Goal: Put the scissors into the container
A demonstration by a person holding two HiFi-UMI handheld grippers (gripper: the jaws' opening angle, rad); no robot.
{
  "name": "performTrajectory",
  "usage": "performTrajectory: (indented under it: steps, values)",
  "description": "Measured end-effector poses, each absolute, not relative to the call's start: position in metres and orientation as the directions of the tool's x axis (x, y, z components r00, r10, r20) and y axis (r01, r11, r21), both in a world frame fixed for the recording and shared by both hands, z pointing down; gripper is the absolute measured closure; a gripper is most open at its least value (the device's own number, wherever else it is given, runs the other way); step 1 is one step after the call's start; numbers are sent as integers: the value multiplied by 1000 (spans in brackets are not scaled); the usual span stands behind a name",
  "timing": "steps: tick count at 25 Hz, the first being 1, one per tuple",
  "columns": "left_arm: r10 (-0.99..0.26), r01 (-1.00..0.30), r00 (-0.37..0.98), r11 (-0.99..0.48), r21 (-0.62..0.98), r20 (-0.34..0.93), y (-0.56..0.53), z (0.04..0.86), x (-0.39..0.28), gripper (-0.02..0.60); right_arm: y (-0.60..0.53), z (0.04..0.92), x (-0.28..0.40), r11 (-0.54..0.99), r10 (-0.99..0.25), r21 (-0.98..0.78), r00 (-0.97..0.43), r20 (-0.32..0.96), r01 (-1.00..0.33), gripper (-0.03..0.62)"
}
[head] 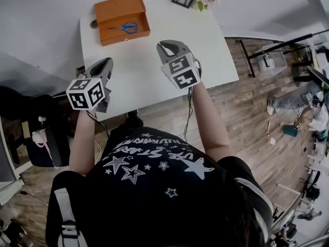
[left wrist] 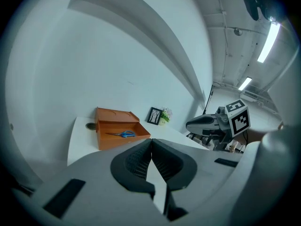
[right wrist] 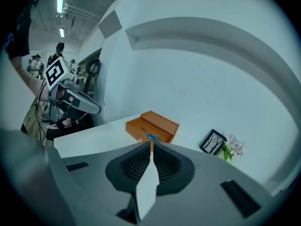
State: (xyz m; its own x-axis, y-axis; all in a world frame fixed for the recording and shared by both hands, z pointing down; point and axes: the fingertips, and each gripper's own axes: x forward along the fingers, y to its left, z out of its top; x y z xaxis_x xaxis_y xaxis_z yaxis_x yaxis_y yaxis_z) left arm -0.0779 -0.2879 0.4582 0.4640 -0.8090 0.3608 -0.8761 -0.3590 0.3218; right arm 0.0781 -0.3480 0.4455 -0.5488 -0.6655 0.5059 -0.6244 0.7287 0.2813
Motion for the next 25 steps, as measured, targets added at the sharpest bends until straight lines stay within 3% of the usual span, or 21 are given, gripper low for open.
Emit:
performTrajectory:
  steps: [25]
  values:
    - [-812, -887, 448, -352, 298, 373, -59, 457, 38, 561, -118, 452, 205, 692, -687, 194, -551, 473, -695, 539]
